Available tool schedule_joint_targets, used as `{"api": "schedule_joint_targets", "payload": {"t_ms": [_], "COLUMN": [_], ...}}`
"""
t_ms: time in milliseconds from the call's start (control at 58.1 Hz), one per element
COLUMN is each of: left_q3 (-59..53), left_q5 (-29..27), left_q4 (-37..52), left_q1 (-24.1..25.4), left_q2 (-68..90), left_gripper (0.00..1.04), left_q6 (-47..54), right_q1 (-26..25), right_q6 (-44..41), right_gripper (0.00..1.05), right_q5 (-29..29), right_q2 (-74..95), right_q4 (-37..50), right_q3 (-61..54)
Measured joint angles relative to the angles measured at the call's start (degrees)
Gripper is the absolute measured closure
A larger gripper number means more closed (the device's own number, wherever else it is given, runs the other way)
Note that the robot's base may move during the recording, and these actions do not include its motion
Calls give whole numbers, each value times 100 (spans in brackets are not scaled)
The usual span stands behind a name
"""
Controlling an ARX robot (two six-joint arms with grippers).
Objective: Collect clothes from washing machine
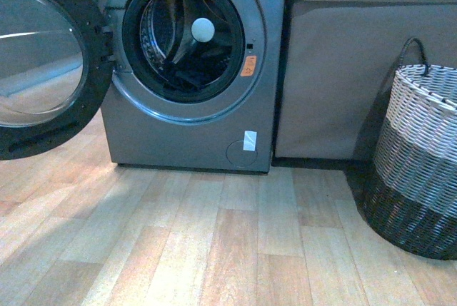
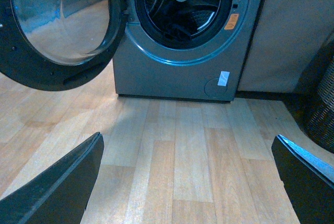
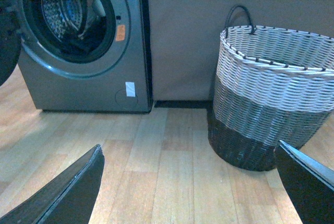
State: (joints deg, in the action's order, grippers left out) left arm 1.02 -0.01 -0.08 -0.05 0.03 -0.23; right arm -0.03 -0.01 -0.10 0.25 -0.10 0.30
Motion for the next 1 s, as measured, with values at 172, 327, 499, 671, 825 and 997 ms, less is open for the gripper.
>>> {"api": "schedule_joint_targets", "payload": {"t_ms": [172, 327, 499, 671, 825, 997], "left_q3": [0, 0, 0, 0, 0, 0], "left_q5": [7, 2, 4, 4, -2, -2], "left_q4": [0, 0, 0, 0, 0, 7], "left_q1": [0, 0, 0, 0, 0, 0], "left_q2": [2, 7, 17, 7, -2, 11], "left_gripper": [7, 7, 7, 7, 7, 7], "left_q6": [0, 0, 0, 0, 0, 2], "right_q1": [0, 2, 0, 0, 0, 0], "right_q6": [0, 0, 2, 0, 0, 0], "right_gripper": [7, 7, 7, 7, 7, 7], "right_q5": [20, 20, 20, 4, 0, 2], "right_q2": [0, 4, 2, 0, 0, 0], "right_q4": [-9, -7, -7, -2, -7, -7], "right_q3": [0, 0, 0, 0, 0, 0]}}
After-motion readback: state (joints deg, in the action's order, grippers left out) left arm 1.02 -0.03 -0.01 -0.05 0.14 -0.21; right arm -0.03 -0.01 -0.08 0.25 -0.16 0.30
